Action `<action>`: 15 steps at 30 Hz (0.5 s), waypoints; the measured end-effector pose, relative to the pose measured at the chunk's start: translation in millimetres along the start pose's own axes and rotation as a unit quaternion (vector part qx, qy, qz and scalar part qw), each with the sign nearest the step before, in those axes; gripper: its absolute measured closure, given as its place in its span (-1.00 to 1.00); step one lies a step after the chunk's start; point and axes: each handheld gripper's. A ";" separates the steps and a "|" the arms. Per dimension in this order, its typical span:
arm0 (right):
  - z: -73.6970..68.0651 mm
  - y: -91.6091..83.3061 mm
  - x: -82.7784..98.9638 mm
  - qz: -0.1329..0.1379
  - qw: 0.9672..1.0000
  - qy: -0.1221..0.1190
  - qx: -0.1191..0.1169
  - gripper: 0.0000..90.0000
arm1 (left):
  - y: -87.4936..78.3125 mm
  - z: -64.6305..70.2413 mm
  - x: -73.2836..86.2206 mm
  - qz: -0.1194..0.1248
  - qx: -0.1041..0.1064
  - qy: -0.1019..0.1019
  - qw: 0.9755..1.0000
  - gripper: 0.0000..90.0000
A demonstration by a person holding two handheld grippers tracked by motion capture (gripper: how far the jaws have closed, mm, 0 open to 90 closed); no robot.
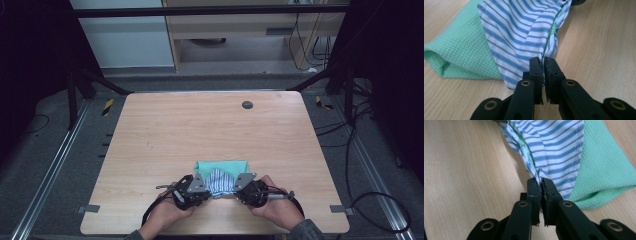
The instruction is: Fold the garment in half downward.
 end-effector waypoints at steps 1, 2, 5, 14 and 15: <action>-1.0 -0.8 0.5 -0.003 1.000 -0.002 -0.005 0.81 | -1.1 1.2 1.0 -0.001 0.000 0.000 1.000 0.85; -2.4 -1.8 0.9 -0.006 1.000 -0.003 -0.005 0.74 | -2.8 2.5 2.5 0.001 0.003 0.000 1.000 0.84; -6.6 -8.8 4.0 0.001 1.000 0.004 0.002 0.51 | -12.8 5.4 10.1 0.008 0.003 -0.014 1.000 0.64; 3.6 -28.2 33.0 0.031 0.995 0.075 0.060 -0.32 | -37.5 -23.8 19.9 0.034 -0.055 -0.066 0.996 -0.24; 7.9 -28.4 37.1 0.032 0.993 0.086 0.070 -0.39 | -38.6 -31.0 20.1 0.036 -0.063 -0.075 0.995 -0.32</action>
Point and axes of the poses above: each handheld gripper's, and its own axes: y roughly forward along the jaws, x roughly out of its underside, z roughly to its right, and after that the axes turned 7 degrees about -y, right-handed
